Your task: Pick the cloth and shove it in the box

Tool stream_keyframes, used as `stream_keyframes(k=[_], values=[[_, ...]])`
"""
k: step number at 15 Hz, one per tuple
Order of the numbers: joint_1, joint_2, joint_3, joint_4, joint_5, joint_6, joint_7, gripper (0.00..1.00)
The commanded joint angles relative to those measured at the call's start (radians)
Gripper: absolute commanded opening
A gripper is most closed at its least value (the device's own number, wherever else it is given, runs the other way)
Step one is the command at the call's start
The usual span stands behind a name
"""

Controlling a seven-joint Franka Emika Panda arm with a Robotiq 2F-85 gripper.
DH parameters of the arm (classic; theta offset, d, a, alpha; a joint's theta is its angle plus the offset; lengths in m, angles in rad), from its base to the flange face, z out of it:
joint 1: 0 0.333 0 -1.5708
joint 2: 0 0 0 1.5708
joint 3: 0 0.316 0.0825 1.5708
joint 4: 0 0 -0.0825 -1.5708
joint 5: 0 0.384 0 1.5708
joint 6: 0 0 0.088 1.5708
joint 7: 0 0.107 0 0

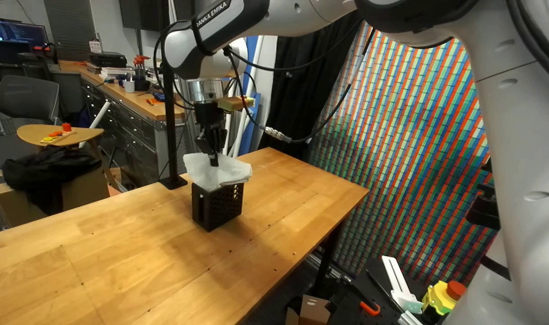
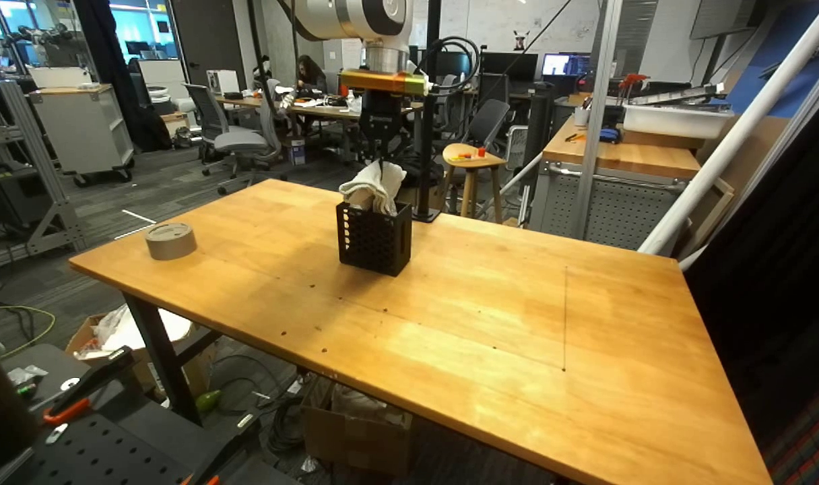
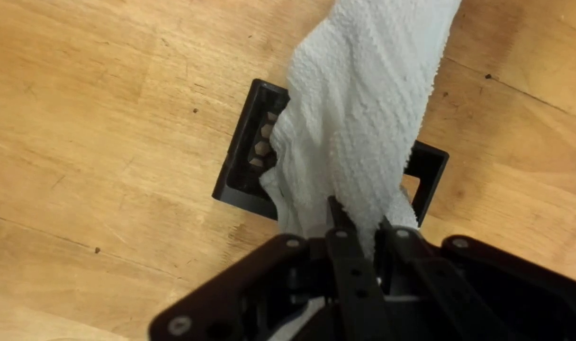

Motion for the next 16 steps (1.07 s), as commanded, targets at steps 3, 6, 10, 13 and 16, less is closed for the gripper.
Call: stream_keyframes(k=[3, 6, 10, 13, 16], values=[[-0.004, 0.047, 0.032, 0.002, 0.058, 0.069, -0.027, 0.05], [-0.012, 0.037, 0.034, -0.056, 0.059, 0.096, -0.032, 0.05], [-0.026, -0.006, 0.023, -0.130, 0.054, 0.129, -0.030, 0.05], [-0.040, -0.004, 0.025, -0.159, 0.061, 0.164, -0.045, 0.05], [-0.051, 0.021, 0.036, -0.171, 0.078, 0.186, -0.075, 0.05]])
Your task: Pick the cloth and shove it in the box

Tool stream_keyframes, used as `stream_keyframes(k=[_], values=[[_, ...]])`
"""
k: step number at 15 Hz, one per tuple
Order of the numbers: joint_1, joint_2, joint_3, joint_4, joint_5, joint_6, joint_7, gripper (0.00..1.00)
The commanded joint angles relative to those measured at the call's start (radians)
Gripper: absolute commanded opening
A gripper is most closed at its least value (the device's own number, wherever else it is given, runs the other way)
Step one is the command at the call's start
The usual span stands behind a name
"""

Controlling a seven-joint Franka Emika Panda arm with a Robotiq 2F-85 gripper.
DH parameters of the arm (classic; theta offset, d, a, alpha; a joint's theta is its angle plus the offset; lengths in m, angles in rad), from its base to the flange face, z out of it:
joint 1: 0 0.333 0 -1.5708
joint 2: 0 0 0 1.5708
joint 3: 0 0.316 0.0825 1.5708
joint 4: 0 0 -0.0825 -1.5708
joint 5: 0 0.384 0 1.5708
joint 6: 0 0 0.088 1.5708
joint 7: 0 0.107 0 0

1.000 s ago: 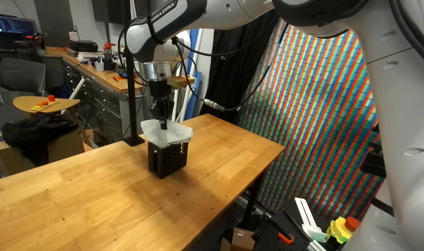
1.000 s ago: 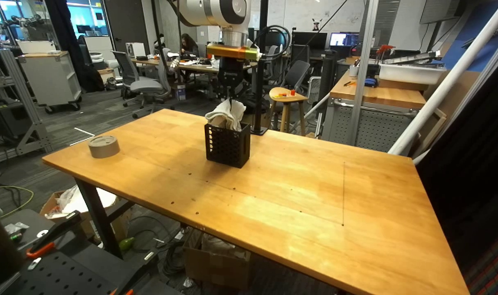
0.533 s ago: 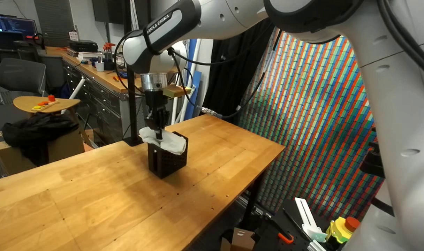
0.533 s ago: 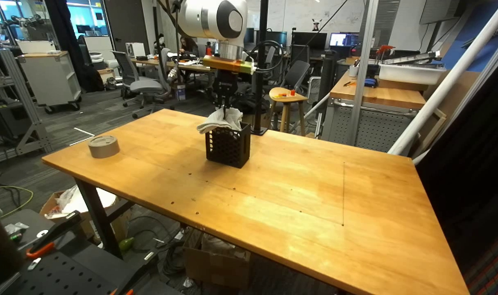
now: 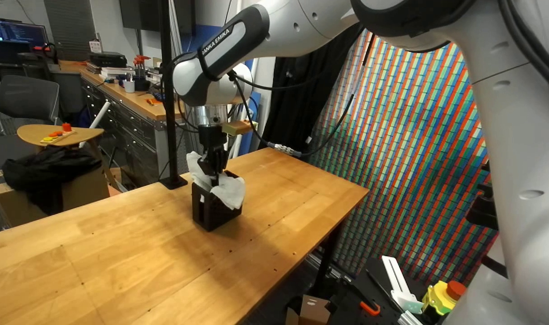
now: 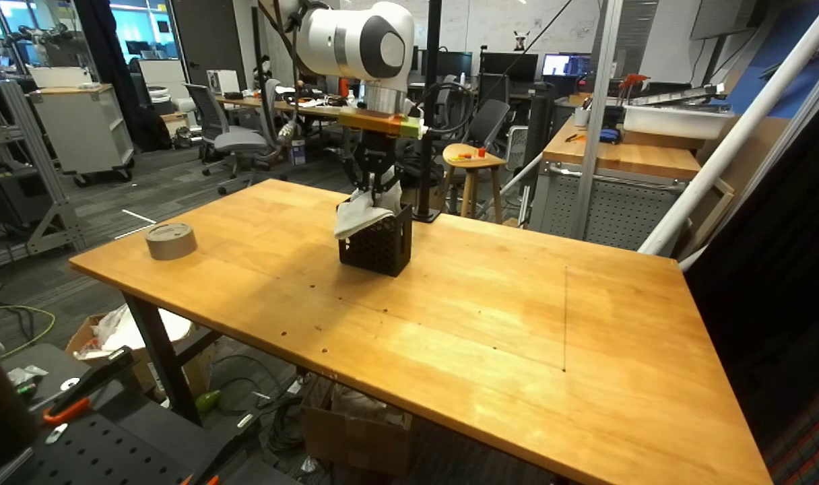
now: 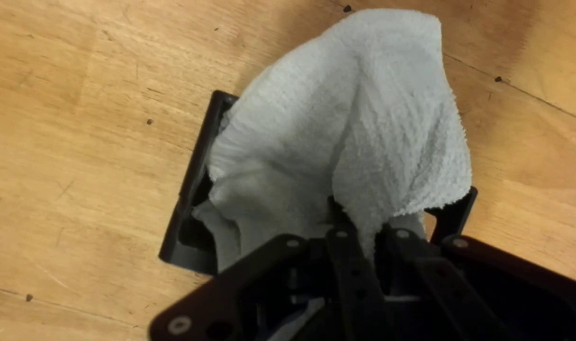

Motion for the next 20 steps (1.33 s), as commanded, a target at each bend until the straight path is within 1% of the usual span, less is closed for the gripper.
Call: stream_keyframes(k=[1, 5, 8, 13, 14, 15, 18, 20], values=[[-0.018, 0.013, 0.015, -0.041, 0.042, 0.050, -0.059, 0.05], [-0.027, 0.049, 0.036, -0.047, 0.088, 0.041, -0.111, 0.05], [-0.050, 0.070, 0.050, -0.058, 0.149, 0.026, -0.141, 0.05], [-0.071, 0.022, 0.046, -0.088, 0.211, 0.005, -0.145, 0.06], [-0.069, -0.004, 0.042, -0.100, 0.218, 0.005, -0.130, 0.33], [-0.066, -0.028, 0.036, -0.114, 0.221, 0.007, -0.113, 0.36], [-0.063, -0.090, 0.029, -0.151, 0.232, 0.015, -0.085, 0.56], [-0.057, -0.126, 0.021, -0.155, 0.223, 0.001, -0.067, 0.72]])
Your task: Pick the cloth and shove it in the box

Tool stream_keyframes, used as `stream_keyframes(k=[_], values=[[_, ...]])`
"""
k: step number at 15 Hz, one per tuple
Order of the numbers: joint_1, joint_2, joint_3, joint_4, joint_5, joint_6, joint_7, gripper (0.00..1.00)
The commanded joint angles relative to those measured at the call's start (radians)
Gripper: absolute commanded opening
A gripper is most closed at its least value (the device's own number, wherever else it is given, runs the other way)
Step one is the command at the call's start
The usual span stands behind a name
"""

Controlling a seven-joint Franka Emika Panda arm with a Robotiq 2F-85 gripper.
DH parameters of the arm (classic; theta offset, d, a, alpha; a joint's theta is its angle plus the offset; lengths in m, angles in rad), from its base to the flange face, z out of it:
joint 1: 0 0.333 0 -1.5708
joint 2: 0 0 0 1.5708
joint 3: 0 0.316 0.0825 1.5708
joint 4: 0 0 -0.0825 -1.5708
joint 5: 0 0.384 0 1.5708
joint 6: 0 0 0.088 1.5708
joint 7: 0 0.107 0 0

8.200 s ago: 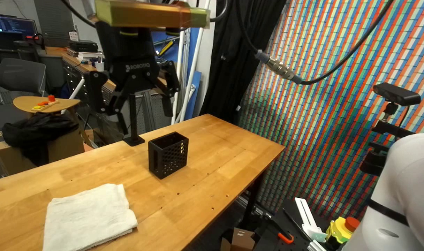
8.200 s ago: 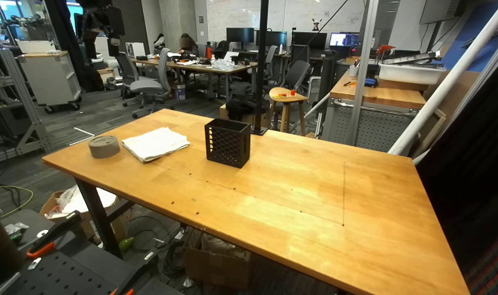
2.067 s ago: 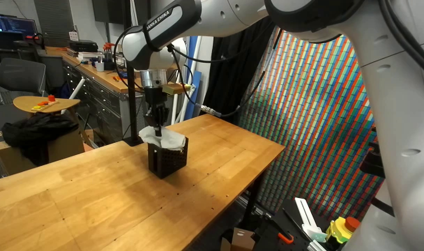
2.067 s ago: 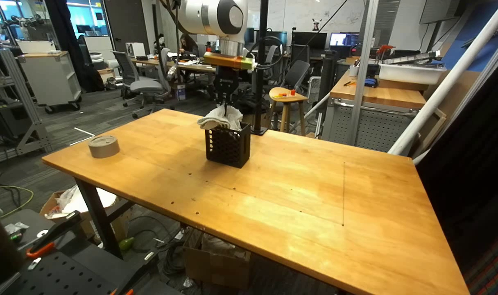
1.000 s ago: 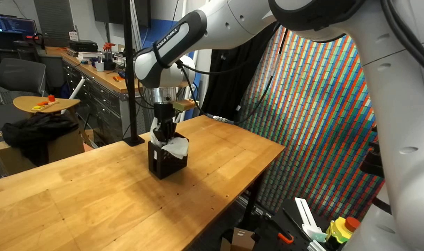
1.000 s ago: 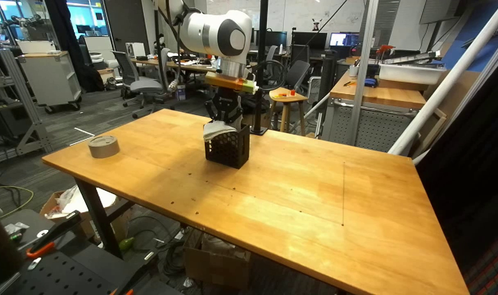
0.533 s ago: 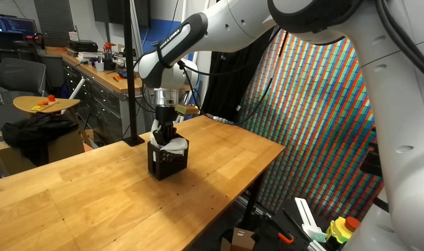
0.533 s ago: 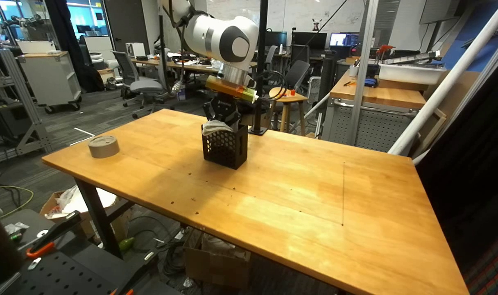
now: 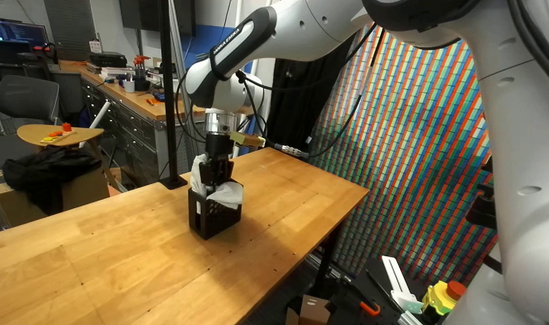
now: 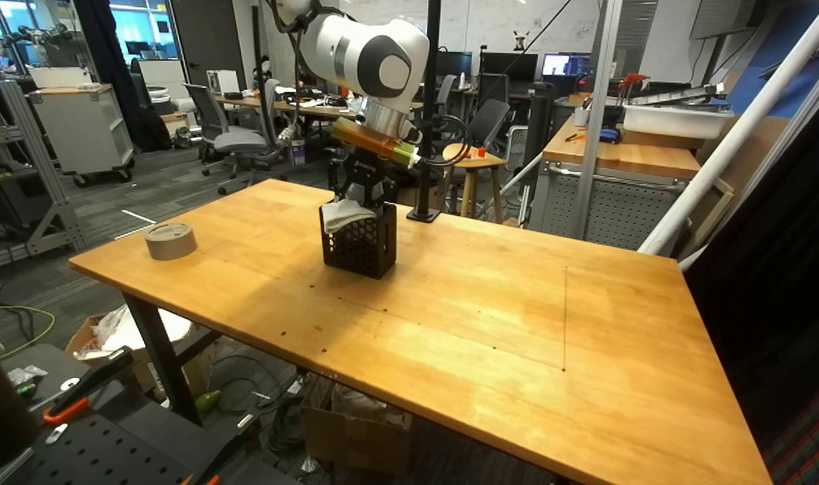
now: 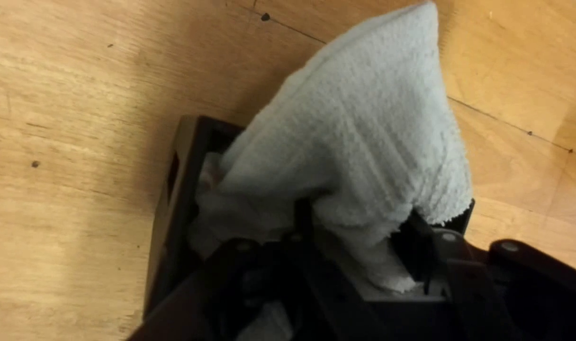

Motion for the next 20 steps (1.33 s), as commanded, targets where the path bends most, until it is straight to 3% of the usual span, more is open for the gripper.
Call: stream_keyframes(k=[1, 4, 9, 20], values=[[0.008, -0.112, -0.010, -0.052, 0.009, -0.018, 0.038, 0.79], [0.022, -0.154, -0.020, -0.028, -0.012, -0.053, 0.061, 1.00], [0.046, -0.144, -0.023, 0.050, -0.037, -0.085, 0.058, 1.00], [0.067, 0.036, -0.024, 0.290, -0.161, -0.100, 0.023, 1.00]])
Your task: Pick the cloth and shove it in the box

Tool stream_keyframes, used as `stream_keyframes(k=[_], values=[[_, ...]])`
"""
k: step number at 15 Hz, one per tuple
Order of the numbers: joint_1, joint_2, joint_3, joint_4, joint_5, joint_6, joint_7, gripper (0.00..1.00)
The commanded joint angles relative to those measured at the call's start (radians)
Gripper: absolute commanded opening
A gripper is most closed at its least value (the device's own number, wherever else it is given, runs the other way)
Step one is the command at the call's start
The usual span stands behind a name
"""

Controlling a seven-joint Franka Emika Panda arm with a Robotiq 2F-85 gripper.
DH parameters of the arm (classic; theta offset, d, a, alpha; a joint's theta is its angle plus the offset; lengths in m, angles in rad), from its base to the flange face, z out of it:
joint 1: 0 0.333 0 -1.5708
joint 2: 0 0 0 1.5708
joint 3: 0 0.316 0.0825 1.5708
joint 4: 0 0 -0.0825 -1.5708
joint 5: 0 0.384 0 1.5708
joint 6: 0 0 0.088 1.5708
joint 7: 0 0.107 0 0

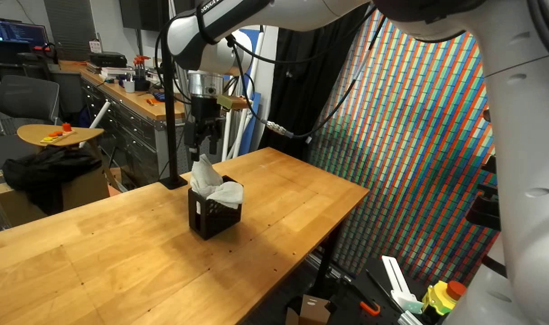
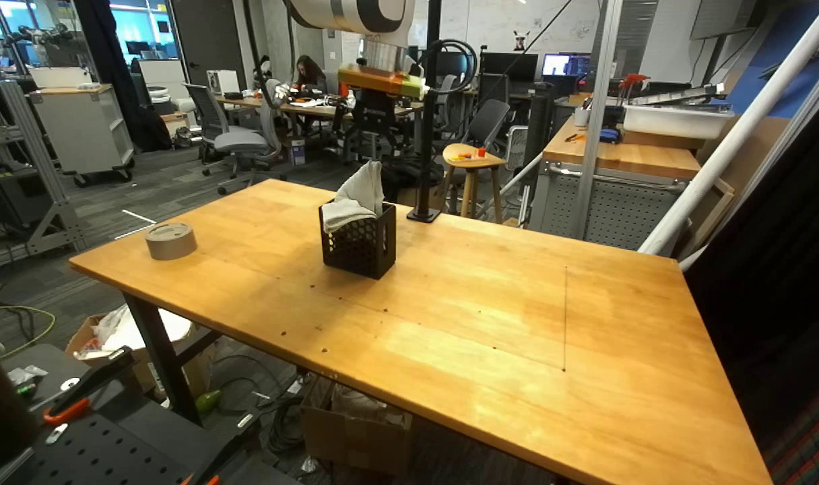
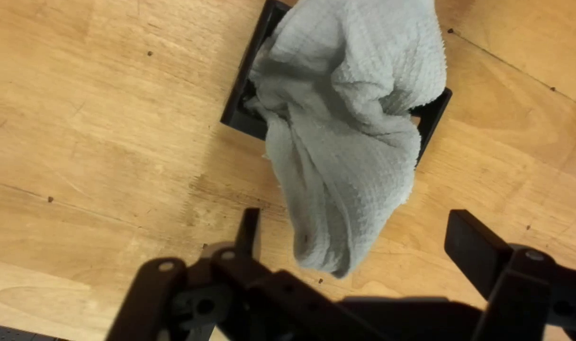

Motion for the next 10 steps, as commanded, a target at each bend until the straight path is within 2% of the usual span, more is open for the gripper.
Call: stream_keyframes(k=[1, 3, 4, 5, 10], values=[[0.011, 0.076, -0.012, 0.116, -0.026, -0.035, -0.021, 1.00], [0.009, 0.096, -0.009, 0.131, -0.028, -0.034, -0.026, 1.00], [0.008, 0.102, -0.008, 0.135, -0.029, -0.032, -0.026, 0.91], [0.007, 0.104, -0.007, 0.132, -0.027, -0.029, -0.026, 0.73], [0.008, 0.103, -0.009, 0.123, -0.031, -0.030, -0.021, 0.33]])
